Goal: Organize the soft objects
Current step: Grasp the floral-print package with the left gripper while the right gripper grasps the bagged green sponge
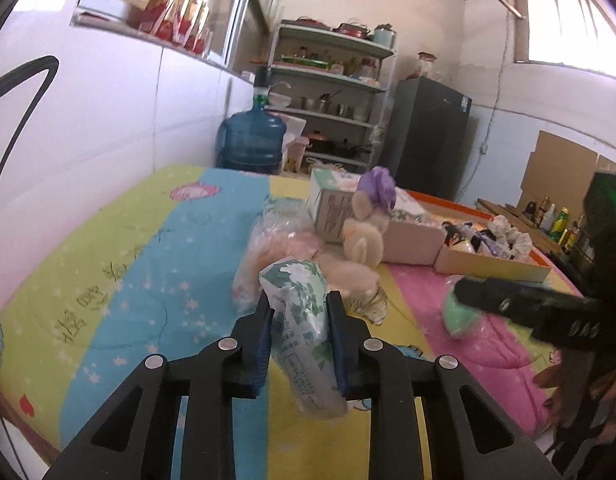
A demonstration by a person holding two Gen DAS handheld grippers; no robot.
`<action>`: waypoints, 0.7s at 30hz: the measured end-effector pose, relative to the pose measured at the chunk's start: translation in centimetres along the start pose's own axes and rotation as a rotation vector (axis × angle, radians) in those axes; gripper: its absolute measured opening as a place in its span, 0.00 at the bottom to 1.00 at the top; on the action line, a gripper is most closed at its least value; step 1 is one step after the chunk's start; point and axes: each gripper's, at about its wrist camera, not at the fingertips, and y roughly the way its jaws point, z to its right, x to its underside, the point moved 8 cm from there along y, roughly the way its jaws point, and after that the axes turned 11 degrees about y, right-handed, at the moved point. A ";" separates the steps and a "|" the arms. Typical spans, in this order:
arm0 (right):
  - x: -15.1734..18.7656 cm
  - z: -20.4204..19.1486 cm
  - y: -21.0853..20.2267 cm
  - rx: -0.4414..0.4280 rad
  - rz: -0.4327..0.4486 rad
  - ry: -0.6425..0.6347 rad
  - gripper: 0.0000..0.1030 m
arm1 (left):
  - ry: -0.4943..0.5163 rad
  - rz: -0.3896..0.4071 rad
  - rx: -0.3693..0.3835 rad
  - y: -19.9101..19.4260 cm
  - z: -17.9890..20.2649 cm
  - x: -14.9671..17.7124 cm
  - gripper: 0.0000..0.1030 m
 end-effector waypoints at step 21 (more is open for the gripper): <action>1.2 2.1 1.5 0.079 -0.032 0.003 0.40 | 0.042 0.047 0.022 -0.6 0.4 -3.1 0.25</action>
